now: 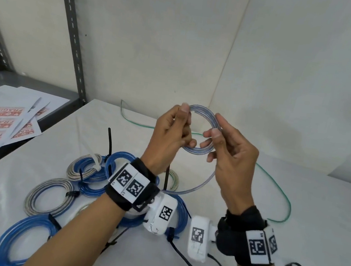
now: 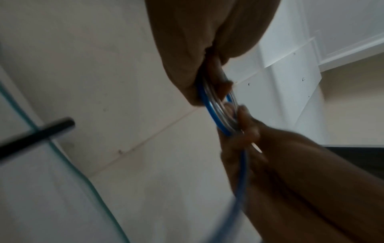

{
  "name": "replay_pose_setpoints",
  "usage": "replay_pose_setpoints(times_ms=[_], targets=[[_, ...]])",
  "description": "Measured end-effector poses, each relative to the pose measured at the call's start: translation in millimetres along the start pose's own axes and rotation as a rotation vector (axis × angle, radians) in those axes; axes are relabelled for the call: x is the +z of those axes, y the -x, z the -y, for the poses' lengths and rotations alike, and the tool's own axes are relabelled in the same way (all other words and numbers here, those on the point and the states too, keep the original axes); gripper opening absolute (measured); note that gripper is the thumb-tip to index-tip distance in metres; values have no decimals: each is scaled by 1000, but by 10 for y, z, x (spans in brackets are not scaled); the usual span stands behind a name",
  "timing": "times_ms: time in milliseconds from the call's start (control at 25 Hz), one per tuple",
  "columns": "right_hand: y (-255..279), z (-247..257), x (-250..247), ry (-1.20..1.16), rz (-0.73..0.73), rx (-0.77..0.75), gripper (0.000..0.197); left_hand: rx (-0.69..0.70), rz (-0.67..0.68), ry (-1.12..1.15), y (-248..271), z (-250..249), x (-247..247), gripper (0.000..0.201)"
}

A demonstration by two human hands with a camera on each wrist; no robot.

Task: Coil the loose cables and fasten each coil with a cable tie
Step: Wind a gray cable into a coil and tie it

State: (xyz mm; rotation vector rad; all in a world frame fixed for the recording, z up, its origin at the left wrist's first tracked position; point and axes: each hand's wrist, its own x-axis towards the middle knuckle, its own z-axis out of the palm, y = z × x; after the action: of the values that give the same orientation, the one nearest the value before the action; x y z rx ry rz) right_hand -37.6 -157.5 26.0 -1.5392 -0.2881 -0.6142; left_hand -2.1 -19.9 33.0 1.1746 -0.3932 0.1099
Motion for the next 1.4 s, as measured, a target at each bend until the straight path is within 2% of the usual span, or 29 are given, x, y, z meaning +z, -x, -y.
replay_pose_setpoints(times_ms=[120,200,320,400,480,680,760,840,920,1000,1120,1200,1280,1400], targets=[[-77,38,-220,111,150,-4,30,-138,210,-209,-14,-99,-105,42],[-92,82,-346,177,285,15,30,-118,342,-384,16,-162,-145,39],[-96,137,-433,246,424,31,29,-145,502,-472,36,-185,-210,38],[-90,158,-456,305,487,29,27,-145,591,-528,39,-153,-205,45],[-82,162,-423,280,451,42,26,-89,533,-534,25,-111,-182,46],[-34,97,-189,40,40,47,20,36,131,-118,-22,-122,-102,35],[34,53,-21,-28,-3,58,22,58,21,11,-19,-100,-54,36],[59,34,59,-55,-28,48,24,59,-31,89,6,-51,14,36],[23,44,-6,-38,-51,22,25,-7,-13,116,20,-29,38,35],[-41,80,-176,34,8,-1,23,-98,61,27,-1,-55,-10,37],[-88,122,-369,213,250,-10,20,-118,309,-376,-8,-77,-136,41],[-88,131,-392,260,316,-4,20,-108,420,-532,24,-77,-147,49],[-83,144,-369,213,265,14,20,-63,369,-480,40,-77,-117,50],[-80,157,-344,195,104,-21,12,-28,293,-391,23,-103,-98,43]])
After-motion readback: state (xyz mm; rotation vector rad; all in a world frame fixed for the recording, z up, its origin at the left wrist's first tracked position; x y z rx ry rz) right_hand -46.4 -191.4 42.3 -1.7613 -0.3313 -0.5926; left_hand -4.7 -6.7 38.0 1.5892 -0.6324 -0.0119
